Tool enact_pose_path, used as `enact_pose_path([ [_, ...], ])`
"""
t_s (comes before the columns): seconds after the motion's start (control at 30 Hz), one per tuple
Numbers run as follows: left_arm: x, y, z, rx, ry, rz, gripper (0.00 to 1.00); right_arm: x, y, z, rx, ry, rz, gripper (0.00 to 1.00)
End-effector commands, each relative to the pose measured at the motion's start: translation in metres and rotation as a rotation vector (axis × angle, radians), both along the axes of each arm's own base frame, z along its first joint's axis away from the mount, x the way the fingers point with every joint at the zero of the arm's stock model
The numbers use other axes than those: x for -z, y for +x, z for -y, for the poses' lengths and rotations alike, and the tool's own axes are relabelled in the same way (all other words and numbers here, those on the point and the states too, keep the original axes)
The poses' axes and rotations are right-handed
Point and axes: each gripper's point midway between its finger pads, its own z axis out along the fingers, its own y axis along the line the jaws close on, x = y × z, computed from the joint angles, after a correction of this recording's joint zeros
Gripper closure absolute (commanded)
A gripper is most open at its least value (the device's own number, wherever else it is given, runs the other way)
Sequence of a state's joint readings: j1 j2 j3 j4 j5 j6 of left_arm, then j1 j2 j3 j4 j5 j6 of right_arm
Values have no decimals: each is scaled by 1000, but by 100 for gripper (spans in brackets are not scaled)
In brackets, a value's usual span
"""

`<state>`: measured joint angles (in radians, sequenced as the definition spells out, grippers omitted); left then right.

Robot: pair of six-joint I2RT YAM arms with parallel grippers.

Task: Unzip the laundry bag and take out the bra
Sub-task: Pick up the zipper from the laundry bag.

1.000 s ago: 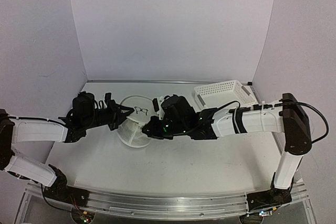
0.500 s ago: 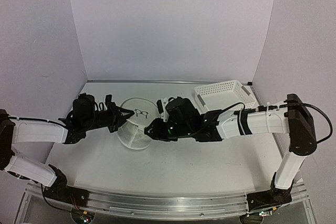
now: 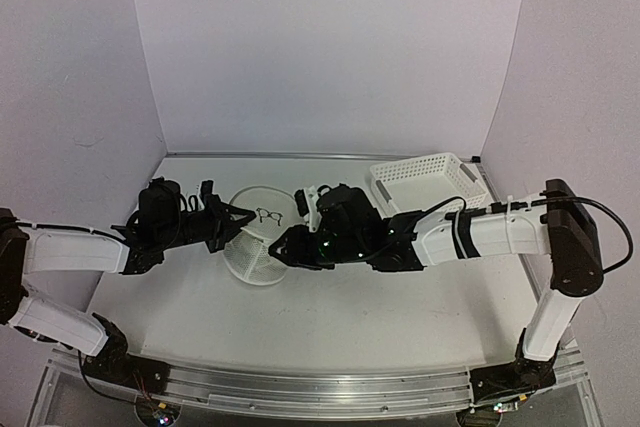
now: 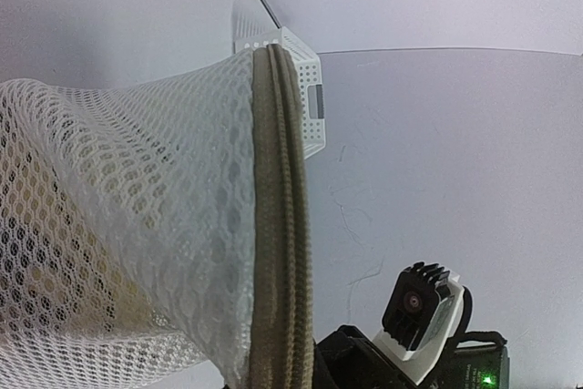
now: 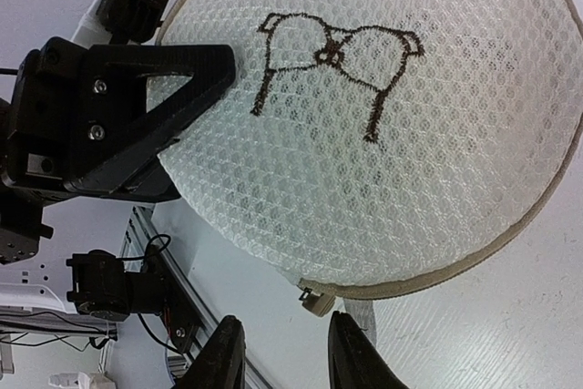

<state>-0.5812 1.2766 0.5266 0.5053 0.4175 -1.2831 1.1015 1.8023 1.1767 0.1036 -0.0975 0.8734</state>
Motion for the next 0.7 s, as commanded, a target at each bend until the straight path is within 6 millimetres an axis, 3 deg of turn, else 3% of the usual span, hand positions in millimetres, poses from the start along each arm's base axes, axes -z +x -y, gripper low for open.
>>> enact_pose_path([
  [0.0, -23, 1, 3, 17, -37, 74, 100, -31, 3, -12, 1, 85, 28, 67],
  [0.67, -15, 2, 2, 4, -37, 35, 100, -5, 21, -14, 77, 3, 57, 67],
])
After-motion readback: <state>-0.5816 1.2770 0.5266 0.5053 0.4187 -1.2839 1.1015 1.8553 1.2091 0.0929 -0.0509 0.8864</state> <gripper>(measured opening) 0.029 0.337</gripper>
